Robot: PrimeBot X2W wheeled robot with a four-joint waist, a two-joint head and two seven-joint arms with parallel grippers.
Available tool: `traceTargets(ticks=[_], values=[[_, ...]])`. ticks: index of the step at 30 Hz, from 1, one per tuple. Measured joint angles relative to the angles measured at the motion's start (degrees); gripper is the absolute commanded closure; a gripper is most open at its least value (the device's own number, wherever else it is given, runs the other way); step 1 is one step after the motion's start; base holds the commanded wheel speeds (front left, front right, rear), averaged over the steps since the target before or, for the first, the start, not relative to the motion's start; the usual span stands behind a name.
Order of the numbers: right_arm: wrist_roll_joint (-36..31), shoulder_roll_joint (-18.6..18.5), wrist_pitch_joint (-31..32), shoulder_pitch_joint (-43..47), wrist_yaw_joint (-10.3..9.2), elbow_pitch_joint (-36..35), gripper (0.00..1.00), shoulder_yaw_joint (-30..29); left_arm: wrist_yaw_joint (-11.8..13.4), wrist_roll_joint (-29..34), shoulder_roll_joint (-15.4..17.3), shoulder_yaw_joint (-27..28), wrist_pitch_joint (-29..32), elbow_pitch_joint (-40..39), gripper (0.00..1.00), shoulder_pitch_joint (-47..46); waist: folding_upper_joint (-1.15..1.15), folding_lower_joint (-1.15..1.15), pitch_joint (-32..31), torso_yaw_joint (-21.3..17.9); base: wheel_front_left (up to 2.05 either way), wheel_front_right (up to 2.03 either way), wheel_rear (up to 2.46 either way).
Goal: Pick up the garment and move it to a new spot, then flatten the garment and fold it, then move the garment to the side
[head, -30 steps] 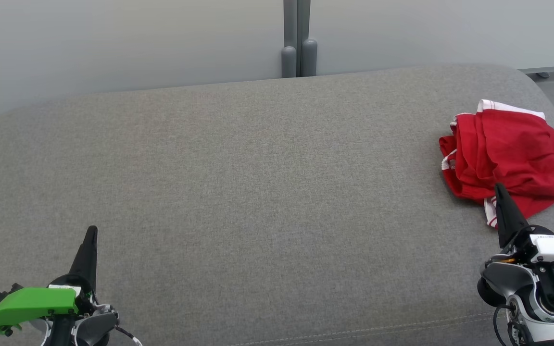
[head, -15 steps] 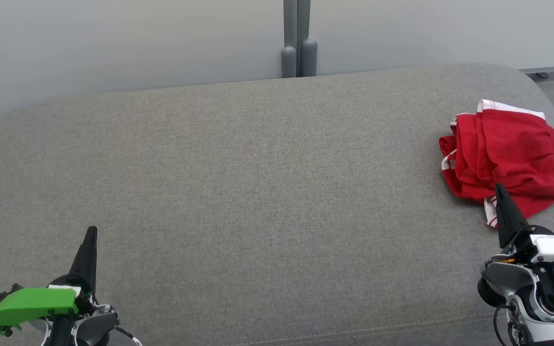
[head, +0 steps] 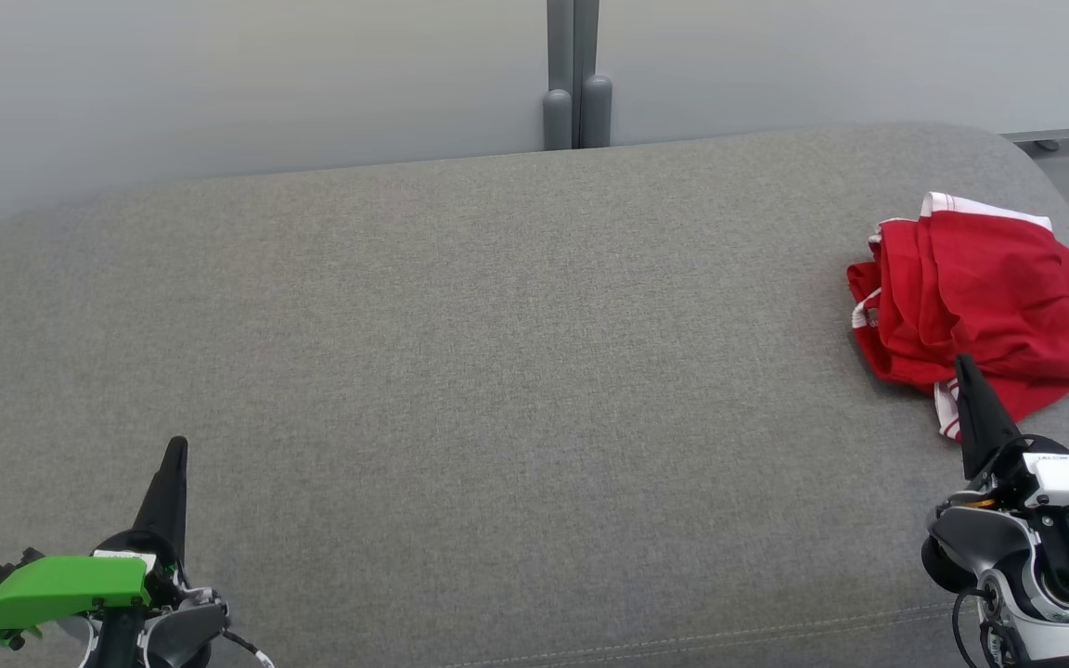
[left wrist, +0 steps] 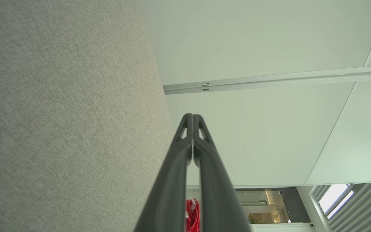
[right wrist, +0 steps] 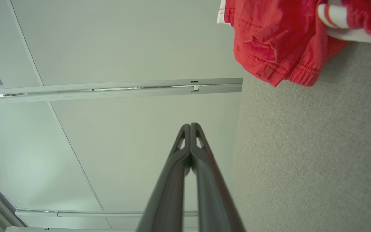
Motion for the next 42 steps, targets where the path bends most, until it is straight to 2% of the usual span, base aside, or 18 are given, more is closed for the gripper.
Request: traceTargets(ticks=[42], values=[[-0.01, 0.03, 0.00, 0.00, 0.07, -0.01, 1.00, -0.18, -0.01, 0.00, -0.03, 0.13, 0.01, -0.03, 1.00, -0.01, 0.00, 0.00, 0.02, 0.00, 0.00, 0.00, 0.00]])
